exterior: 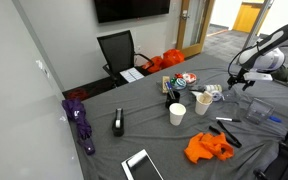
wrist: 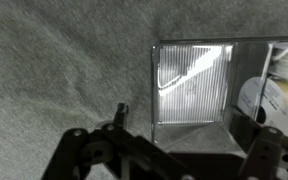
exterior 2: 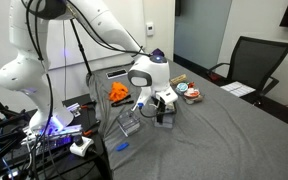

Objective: Move the tray forward

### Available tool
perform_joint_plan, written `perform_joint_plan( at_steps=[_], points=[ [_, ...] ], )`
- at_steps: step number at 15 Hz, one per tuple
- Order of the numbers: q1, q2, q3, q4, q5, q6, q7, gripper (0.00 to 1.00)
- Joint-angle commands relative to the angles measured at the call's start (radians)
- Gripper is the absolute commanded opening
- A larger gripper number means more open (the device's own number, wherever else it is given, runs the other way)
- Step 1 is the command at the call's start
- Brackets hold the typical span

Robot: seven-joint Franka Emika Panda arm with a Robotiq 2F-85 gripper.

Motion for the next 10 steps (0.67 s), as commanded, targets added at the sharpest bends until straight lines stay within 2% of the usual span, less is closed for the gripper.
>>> perform_joint_plan(
  at_steps=[1,3,4,6,10],
  points=[
    [-0.034,0.060,0.030,0.017,-0.011,0.068,-0.008,1.00],
    [-0.040,0.083,0.036,0.022,-0.012,0.095,-0.006,1.00],
    [-0.043,0.091,0.039,0.026,-0.013,0.104,-0.006,0.75],
    [-0.044,0.106,0.040,0.033,-0.017,0.113,0.001,0.67],
    [-0.048,0.119,0.036,0.046,-0.027,0.116,0.008,0.37]
  ],
)
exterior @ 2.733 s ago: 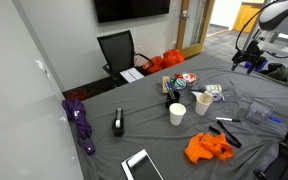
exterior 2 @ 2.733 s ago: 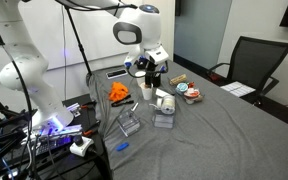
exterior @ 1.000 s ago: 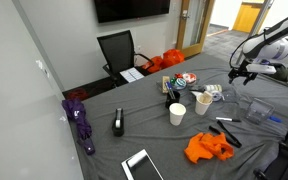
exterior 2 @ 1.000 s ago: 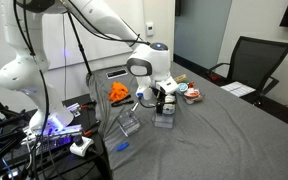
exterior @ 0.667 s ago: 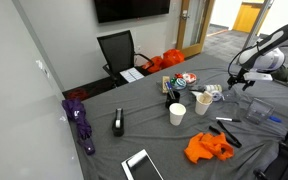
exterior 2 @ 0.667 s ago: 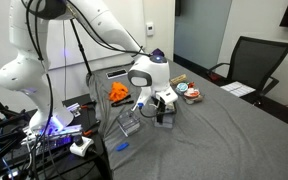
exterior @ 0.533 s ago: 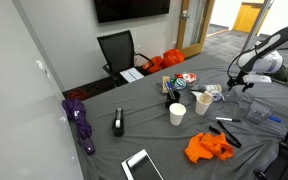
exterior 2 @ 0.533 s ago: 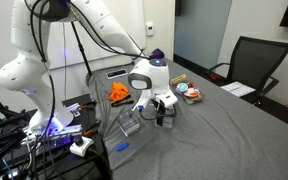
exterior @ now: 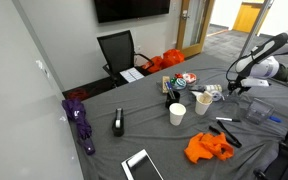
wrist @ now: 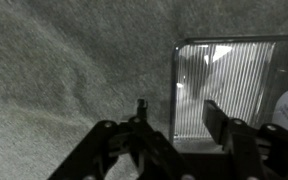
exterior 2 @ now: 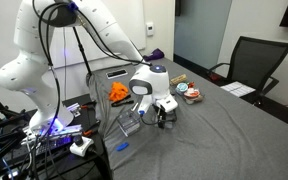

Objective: Move the tray forward

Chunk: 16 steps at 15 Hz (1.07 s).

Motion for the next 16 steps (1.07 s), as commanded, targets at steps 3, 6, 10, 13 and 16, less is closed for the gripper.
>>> perform_joint_plan(
  at_steps=[3,6,10,13,16],
  points=[
    [-0.042,0.023,0.020,0.033,-0.020,0.010,-0.003,0.17],
    [-0.077,0.017,0.028,0.034,-0.015,0.007,-0.031,0.00],
    [-0.166,0.006,0.068,0.025,-0.006,0.014,-0.143,0.01],
    [-0.248,-0.002,0.090,0.020,-0.012,0.008,-0.254,0.01],
    [-0.310,-0.004,0.092,0.022,-0.026,0.005,-0.341,0.01]
  ],
)
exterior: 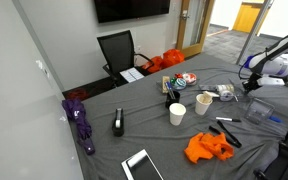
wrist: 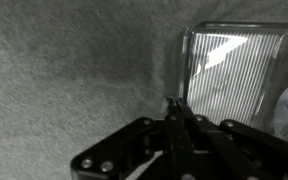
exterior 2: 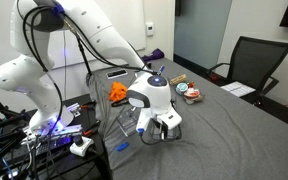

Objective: Move the tray forward

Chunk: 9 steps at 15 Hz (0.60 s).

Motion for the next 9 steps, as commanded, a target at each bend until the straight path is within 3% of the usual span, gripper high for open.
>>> perform_joint_plan(
  at_steps=[1,5,9],
  points=[
    [-0.095,-0.012,0.025,-0.008,-0.028,0.001,-0.119,0.01],
    [-0.166,-0.023,0.051,-0.007,-0.034,-0.007,-0.191,0.01],
    [-0.188,-0.037,0.043,-0.003,-0.076,-0.031,-0.203,0.01]
  ],
)
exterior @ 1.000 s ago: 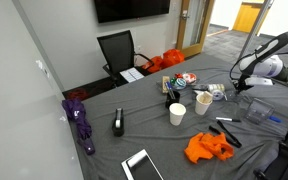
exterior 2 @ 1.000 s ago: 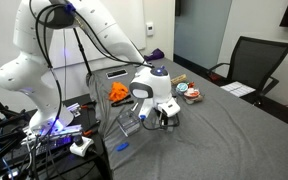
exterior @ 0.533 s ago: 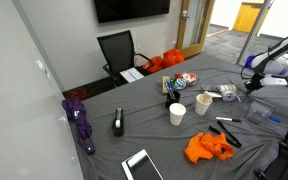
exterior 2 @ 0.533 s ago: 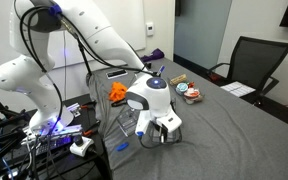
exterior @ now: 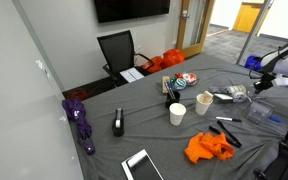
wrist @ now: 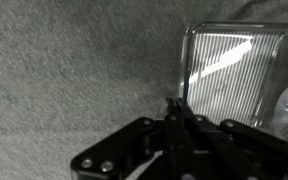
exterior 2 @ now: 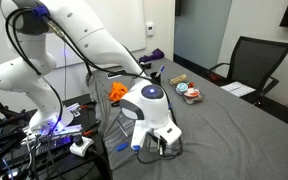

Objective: Move the tray forward

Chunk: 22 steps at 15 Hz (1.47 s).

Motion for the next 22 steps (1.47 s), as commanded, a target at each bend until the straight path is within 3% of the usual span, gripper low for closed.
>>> perform_joint_plan(
  at_steps=[1,12,22],
  points=[
    [-0.045,-0.037,0.006,-0.003,-0.059,-0.041,-0.043,0.01],
    [-0.164,-0.024,0.022,0.039,-0.127,-0.034,-0.204,0.01],
    [-0.181,0.003,0.018,0.059,-0.137,-0.005,-0.227,0.01]
  ],
)
